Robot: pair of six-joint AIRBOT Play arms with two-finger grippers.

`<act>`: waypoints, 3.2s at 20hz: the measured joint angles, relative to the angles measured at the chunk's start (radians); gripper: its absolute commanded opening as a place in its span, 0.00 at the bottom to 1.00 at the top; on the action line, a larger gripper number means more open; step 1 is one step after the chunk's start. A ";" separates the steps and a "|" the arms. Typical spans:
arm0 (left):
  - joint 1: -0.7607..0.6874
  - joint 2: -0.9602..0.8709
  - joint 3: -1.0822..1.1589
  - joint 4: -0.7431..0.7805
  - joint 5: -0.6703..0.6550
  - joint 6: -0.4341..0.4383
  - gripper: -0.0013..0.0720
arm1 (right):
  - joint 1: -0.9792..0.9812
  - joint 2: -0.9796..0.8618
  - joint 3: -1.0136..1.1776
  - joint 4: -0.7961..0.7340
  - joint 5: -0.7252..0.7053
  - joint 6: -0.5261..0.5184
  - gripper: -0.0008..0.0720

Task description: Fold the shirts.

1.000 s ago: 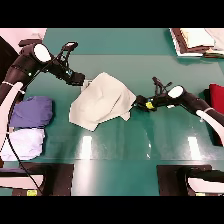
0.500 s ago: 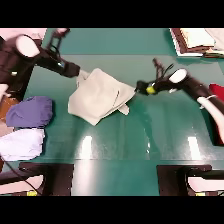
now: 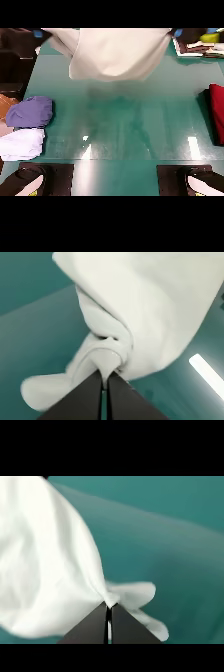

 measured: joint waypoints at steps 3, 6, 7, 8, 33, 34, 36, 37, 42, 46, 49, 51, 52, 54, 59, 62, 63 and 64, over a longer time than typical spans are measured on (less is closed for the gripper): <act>0.000 0.047 -0.014 -0.007 -0.018 0.026 0.05 | 0.009 0.035 0.096 -0.074 0.050 0.005 0.03; 0.000 0.062 -0.109 0.008 -0.026 0.031 0.05 | 0.012 0.031 0.093 -0.109 0.098 0.028 0.03; 0.000 0.064 -0.157 0.010 -0.030 0.027 0.05 | 0.013 0.020 0.068 -0.113 0.118 0.038 0.03; 0.000 0.066 -0.218 0.015 -0.035 0.021 0.05 | 0.013 0.003 0.034 -0.117 0.137 0.047 0.03; 0.000 0.071 -0.837 0.172 0.201 0.000 0.05 | -0.203 -0.176 -0.875 0.127 -0.042 -0.038 0.63; 0.000 0.071 -0.837 0.171 0.204 0.000 0.05 | -0.189 -0.175 -0.893 0.147 -0.067 -0.043 0.63; 0.000 0.071 -0.837 0.169 0.207 -0.001 0.05 | -0.155 -0.191 -0.904 0.175 -0.100 -0.051 0.63; 0.000 0.071 -0.837 0.168 0.209 -0.002 0.05 | -0.137 -0.206 -0.901 0.183 -0.109 -0.053 0.56; 0.000 0.071 -0.837 0.168 0.211 -0.024 0.05 | -0.054 -0.284 -0.823 0.196 -0.120 -0.060 0.03; 0.000 0.071 -0.806 0.196 0.212 -0.070 0.05 | -0.056 -0.248 -0.692 0.127 -0.096 -0.060 0.03; 0.000 0.072 -0.689 0.248 0.213 -0.090 0.05 | -0.113 -0.158 -0.541 0.061 -0.044 -0.059 0.03; 0.000 0.077 -0.573 0.273 0.211 -0.097 0.05 | -0.159 -0.086 -0.429 0.032 0.007 -0.058 0.03; 0.000 0.079 -0.506 0.281 0.209 -0.099 0.05 | -0.182 -0.048 -0.375 0.022 0.029 -0.058 0.03; 0.000 0.083 -0.364 0.291 0.185 -0.100 0.05 | -0.224 0.031 -0.276 0.010 0.074 -0.058 0.03; 0.000 0.085 -0.002 0.295 0.023 -0.099 0.05 | -0.320 0.203 -0.053 -0.003 0.175 -0.058 0.03; 0.000 0.086 0.196 0.295 -0.072 -0.092 0.05 | -0.396 0.257 0.072 -0.031 0.220 -0.045 0.03; 0.000 0.086 0.250 0.295 -0.093 -0.089 0.05 | -0.427 0.266 0.115 -0.043 0.234 -0.040 0.03; 0.000 0.087 0.297 0.294 -0.106 -0.089 0.05 | -0.457 0.267 0.154 -0.051 0.250 -0.037 0.03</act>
